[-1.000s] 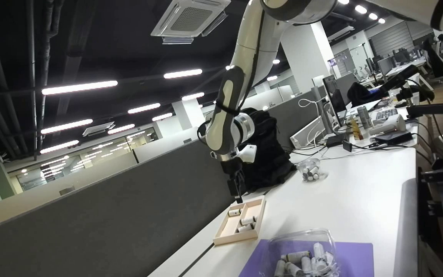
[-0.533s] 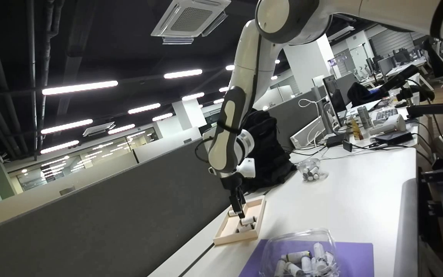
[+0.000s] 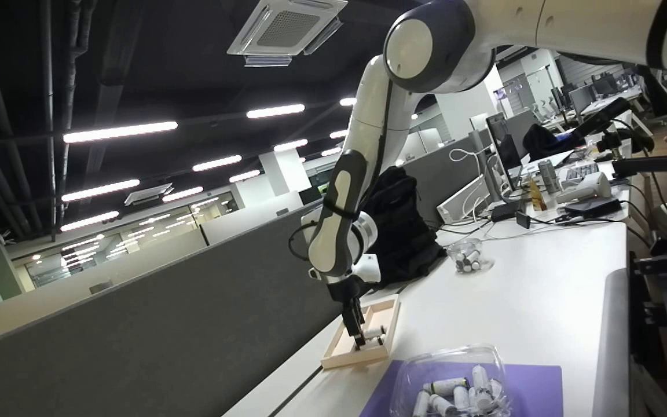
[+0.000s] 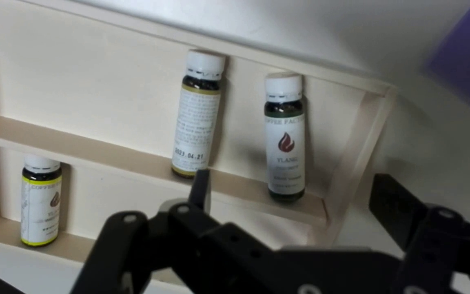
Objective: Remove one bottle from the box
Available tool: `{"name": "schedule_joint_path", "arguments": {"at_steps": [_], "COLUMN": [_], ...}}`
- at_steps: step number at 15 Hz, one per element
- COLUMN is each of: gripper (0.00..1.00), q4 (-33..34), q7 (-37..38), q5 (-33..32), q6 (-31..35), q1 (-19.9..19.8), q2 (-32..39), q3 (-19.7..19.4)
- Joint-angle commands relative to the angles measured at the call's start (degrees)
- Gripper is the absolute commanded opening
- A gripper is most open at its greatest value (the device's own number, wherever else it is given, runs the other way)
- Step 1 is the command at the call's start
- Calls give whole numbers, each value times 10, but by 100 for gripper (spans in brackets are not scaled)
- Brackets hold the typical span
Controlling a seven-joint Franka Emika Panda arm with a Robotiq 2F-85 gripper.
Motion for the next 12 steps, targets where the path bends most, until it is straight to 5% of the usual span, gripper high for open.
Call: {"name": "schedule_joint_path", "arguments": {"at_steps": [1, 12], "gripper": [100, 100], "q4": [41, 80], "q7": [-28, -54], "q5": [10, 21], "q6": [-27, -61], "q1": [-20, -27], "q2": [23, 57], "q3": [19, 19]}}
